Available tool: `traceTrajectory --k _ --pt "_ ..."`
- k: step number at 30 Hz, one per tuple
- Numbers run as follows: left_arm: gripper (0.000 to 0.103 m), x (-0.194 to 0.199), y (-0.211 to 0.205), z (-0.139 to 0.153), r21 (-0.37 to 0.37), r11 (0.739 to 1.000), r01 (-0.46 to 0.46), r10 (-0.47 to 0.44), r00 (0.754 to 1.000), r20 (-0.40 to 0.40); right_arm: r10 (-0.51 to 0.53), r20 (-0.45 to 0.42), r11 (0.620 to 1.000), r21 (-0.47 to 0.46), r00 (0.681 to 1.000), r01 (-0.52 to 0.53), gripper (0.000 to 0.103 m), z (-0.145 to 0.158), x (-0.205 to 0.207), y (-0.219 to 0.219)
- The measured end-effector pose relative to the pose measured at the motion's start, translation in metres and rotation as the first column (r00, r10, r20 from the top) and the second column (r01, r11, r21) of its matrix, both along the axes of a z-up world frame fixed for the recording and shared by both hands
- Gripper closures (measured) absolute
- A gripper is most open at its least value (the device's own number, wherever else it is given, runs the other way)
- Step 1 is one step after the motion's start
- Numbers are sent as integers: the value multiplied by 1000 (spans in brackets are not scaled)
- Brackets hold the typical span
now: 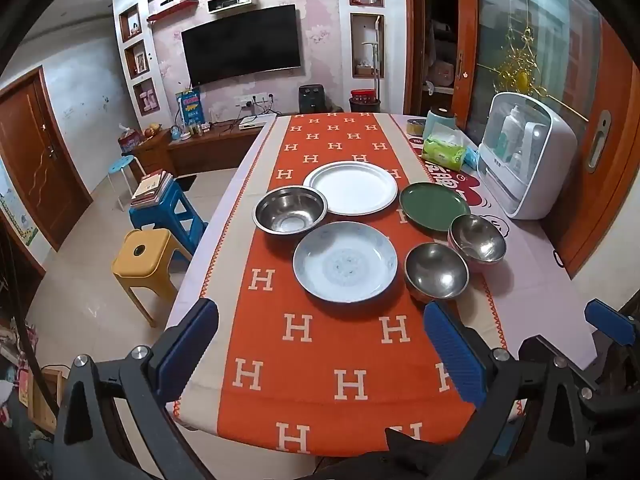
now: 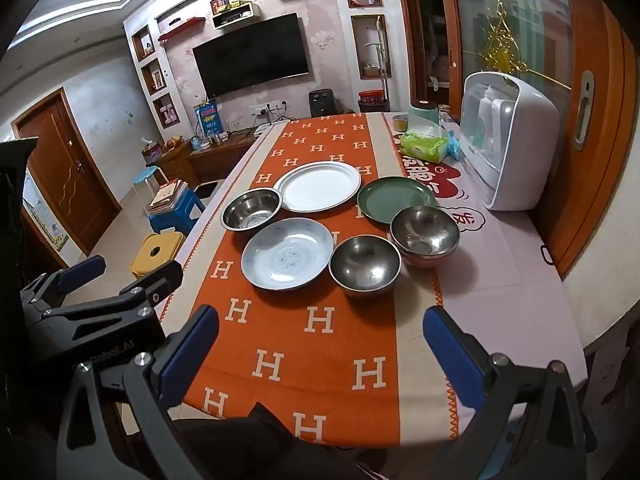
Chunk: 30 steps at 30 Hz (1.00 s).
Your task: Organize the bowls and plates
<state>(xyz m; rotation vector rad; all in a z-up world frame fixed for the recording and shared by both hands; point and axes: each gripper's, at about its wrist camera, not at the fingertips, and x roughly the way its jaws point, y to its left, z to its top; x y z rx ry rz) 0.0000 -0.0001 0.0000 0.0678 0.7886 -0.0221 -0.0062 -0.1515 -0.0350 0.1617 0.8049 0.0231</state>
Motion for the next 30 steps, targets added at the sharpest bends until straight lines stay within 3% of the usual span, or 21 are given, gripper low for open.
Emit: traceTrajectory --k 30 --pt "2 -1 0 -2 -7 1000 -8 8 1000 -11 7 -11 1000 3 1000 -7 1 -1 3 -4"
